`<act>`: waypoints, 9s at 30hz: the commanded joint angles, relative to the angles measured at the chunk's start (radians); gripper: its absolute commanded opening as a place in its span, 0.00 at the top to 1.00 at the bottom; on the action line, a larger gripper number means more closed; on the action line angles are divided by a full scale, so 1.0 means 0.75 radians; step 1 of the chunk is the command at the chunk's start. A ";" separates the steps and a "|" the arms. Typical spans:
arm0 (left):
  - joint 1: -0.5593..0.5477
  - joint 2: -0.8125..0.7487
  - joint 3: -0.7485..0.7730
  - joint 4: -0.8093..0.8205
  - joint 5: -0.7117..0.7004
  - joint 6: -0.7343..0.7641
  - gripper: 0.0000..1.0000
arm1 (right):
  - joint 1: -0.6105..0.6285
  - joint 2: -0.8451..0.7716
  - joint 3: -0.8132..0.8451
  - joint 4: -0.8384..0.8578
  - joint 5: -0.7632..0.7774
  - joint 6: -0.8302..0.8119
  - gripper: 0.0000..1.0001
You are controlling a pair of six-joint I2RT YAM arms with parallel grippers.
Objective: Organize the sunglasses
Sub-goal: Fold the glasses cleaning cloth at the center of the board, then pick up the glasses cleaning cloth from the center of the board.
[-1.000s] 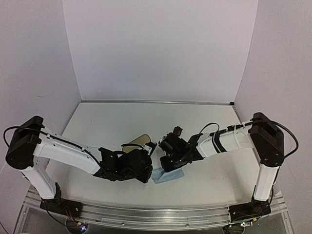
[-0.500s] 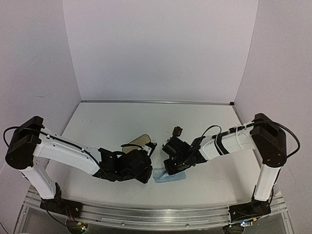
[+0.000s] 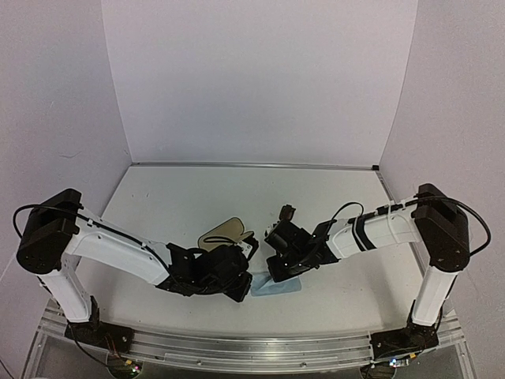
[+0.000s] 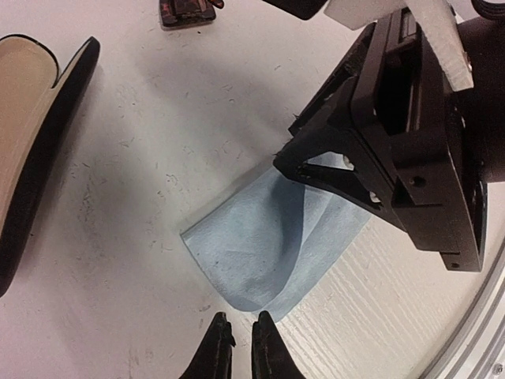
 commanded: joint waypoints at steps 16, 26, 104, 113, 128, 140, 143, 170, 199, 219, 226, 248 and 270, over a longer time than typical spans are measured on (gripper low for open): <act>0.079 0.111 0.034 0.209 0.212 0.061 0.90 | 0.013 -0.072 -0.007 0.012 0.021 0.016 0.76; 0.110 0.169 0.042 0.215 0.254 0.046 0.90 | 0.015 -0.080 -0.007 -0.002 0.022 0.011 0.76; 0.124 0.202 0.031 0.169 0.290 0.014 0.91 | 0.019 -0.124 -0.106 -0.087 0.129 0.048 0.56; 0.123 0.205 0.040 0.157 0.288 0.018 0.91 | 0.042 -0.161 -0.170 -0.073 0.117 0.073 0.56; 0.123 0.210 0.045 0.148 0.290 0.018 0.91 | 0.130 -0.316 -0.220 -0.105 0.144 0.153 0.56; 0.122 0.120 0.012 0.132 0.238 0.010 0.89 | 0.128 -0.260 -0.201 -0.094 0.163 0.170 0.54; 0.121 0.070 -0.004 0.125 0.216 0.008 0.87 | 0.126 -0.259 -0.203 -0.083 0.167 0.173 0.50; 0.075 -0.004 0.014 0.062 0.256 -0.018 0.76 | 0.058 -0.222 -0.217 0.037 0.087 0.126 0.47; 0.124 0.056 0.056 -0.038 0.144 0.005 0.54 | 0.024 -0.145 -0.229 0.086 0.045 0.112 0.47; 0.143 0.187 0.118 -0.023 0.237 0.010 0.53 | 0.019 -0.098 -0.244 0.091 -0.014 0.109 0.51; 0.144 0.200 0.111 -0.042 0.219 -0.004 0.53 | 0.020 -0.092 -0.257 0.099 -0.024 0.112 0.57; 0.157 0.269 0.106 -0.005 0.313 -0.010 0.58 | 0.019 -0.084 -0.283 0.106 -0.033 0.120 0.77; 0.157 0.250 0.067 0.049 0.352 -0.008 1.00 | 0.019 -0.132 -0.251 0.073 0.020 0.118 0.85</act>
